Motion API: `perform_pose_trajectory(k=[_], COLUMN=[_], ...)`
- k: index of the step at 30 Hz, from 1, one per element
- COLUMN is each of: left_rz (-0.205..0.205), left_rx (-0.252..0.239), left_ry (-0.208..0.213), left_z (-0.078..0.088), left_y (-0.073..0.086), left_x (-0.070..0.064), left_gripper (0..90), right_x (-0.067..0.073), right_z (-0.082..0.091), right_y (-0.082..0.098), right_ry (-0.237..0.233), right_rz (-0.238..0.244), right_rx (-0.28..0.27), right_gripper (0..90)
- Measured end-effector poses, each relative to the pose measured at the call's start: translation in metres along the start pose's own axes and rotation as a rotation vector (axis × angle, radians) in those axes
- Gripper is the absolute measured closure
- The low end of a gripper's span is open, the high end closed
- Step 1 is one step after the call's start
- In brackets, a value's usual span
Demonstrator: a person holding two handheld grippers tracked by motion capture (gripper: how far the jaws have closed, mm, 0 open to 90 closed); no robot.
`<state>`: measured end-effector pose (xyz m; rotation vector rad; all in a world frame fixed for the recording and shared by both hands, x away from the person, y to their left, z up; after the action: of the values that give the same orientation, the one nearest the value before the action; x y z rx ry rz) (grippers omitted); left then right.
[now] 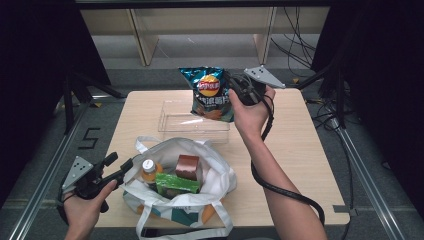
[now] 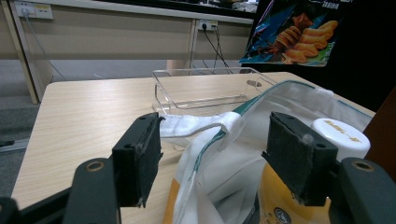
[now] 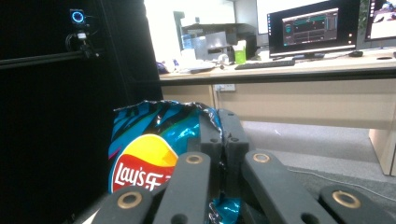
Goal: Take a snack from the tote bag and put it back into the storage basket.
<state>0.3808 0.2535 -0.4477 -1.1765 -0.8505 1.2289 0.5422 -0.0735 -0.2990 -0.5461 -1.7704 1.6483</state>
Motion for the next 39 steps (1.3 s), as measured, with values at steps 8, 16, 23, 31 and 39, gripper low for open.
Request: perform_pose_trajectory(k=[8, 16, 23, 31, 39], left_rz=[-0.001, -0.001, 0.0, 0.002, 0.0], left_rx=[-0.003, -0.002, -0.006, -0.003, -0.002], left_ry=[0.0, -0.002, -0.004, -0.005, -0.006], left_z=[0.0, 0.0, -0.001, -0.001, -0.001], left_y=[-0.001, 0.0, -0.001, -0.001, -0.001], left_x=[0.0, 0.0, 0.0, 0.0, 0.0], left_gripper=[34.7, 34.7, 34.6, 34.9, 34.9], right_x=[-0.003, -0.006, -0.01, -0.015, -0.017], right_z=[-0.005, -0.011, -0.015, -0.02, -0.027], right_y=[-0.002, -0.003, 0.0, 0.006, 0.01], right_ry=[0.004, 0.008, 0.012, 0.017, 0.023], right_rz=[0.015, -0.002, -0.008, -0.032, -0.044], right_rx=[0.002, -0.005, 0.006, 0.014, 0.024], right_gripper=[90.0, 90.0, 90.0, 90.0, 90.0])
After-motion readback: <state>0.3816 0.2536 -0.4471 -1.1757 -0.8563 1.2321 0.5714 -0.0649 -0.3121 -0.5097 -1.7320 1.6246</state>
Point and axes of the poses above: each handheld gripper's, and its own axes: z roughly backward along the jaws, y roughly out of its underside, x roughly to its left, the point moved 8 cm from there along -z, roughly forward along the jaws, and after that the axes turned 15 degrees about -y, right-handed, at the moved point
